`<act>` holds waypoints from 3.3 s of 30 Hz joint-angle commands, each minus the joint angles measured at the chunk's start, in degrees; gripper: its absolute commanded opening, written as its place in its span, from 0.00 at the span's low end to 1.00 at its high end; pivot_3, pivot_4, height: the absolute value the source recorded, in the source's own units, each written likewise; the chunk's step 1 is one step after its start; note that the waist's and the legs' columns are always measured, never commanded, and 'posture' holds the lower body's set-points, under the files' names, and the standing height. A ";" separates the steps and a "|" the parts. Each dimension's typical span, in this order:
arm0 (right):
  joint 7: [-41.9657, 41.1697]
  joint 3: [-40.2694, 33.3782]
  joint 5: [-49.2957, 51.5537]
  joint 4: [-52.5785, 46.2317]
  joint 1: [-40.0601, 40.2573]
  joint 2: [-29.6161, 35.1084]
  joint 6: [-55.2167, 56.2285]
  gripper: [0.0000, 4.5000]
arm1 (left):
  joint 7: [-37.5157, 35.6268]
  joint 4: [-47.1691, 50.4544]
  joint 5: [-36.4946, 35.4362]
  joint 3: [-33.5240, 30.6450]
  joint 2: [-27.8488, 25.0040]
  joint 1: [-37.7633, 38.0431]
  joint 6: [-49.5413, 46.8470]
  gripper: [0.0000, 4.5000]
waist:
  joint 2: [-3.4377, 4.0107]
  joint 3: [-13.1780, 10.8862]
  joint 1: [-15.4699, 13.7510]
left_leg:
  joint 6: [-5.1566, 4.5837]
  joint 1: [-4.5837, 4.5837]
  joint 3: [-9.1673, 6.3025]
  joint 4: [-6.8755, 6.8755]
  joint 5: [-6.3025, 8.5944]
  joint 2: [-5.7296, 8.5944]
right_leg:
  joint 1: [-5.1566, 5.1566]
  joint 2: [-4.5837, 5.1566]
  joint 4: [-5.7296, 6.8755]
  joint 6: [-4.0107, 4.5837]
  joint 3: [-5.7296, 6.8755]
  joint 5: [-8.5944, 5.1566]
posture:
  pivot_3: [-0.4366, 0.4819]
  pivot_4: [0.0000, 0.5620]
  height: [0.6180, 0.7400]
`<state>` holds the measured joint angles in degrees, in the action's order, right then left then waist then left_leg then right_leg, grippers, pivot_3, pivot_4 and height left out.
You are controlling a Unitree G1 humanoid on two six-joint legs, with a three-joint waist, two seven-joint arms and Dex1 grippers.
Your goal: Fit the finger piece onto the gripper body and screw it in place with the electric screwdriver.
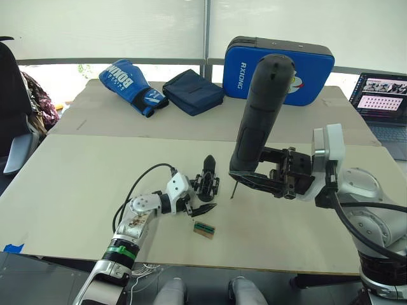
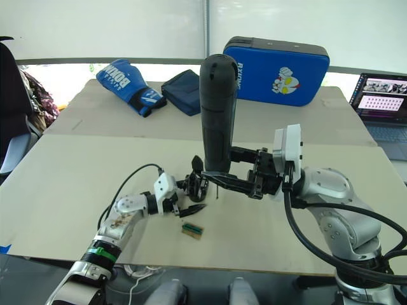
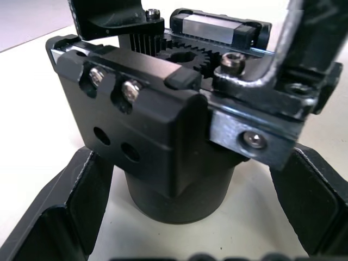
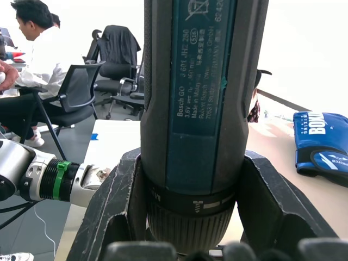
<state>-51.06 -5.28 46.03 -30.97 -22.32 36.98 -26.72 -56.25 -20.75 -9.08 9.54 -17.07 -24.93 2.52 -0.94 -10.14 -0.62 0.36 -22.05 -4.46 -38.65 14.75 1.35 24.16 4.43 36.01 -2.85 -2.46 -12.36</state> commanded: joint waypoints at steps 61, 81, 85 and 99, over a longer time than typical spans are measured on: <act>-2.48 -2.94 2.87 -2.21 0.34 3.53 -0.85 0.43 | 5.05 12.46 0.28 0.12 -0.19 6.92 -8.70 0.99 | -0.01 0.00 1.28 | -0.01 0.00 -0.01 -0.14 0.01 -0.04 | 0.03 -0.03 0.15 0.01 -0.03 0.00 | 0.48 0.27 1.00; -2.08 -2.68 2.43 -1.93 0.02 3.25 -0.62 0.43 | -2.75 1.73 -1.57 -0.56 -3.79 2.24 -2.10 0.99 | 0.00 0.01 1.51 | -0.01 0.09 0.03 -0.13 0.01 -0.10 | 0.01 -0.09 0.19 0.08 -0.03 0.05 | 0.48 0.27 1.00; -2.04 -2.72 2.31 -1.88 -0.07 3.28 -0.57 0.43 | -2.64 2.76 -1.38 -0.06 -3.27 3.27 -2.28 0.99 | 0.00 0.01 1.46 | -0.01 0.08 0.03 -0.13 0.01 -0.09 | 0.00 -0.07 0.18 0.07 -0.03 0.05 | 0.48 0.27 1.00; -1.90 -2.63 2.42 -1.91 -0.15 3.23 -0.65 0.43 | -0.10 3.25 -0.33 0.18 -2.74 4.81 -2.35 0.99 | 0.01 0.01 1.38 | -0.01 0.10 0.03 -0.14 0.01 -0.08 | -0.02 -0.06 0.19 0.07 -0.04 0.05 | 0.48 0.27 1.00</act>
<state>-53.17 -5.83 46.46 -31.01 -21.09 40.38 -28.10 -56.65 -16.27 -10.30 8.85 -19.91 -21.12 0.69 -0.93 -10.12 0.76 0.35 -21.94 -4.43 -38.79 14.76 1.27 24.14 4.37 36.19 -2.78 -2.49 -12.31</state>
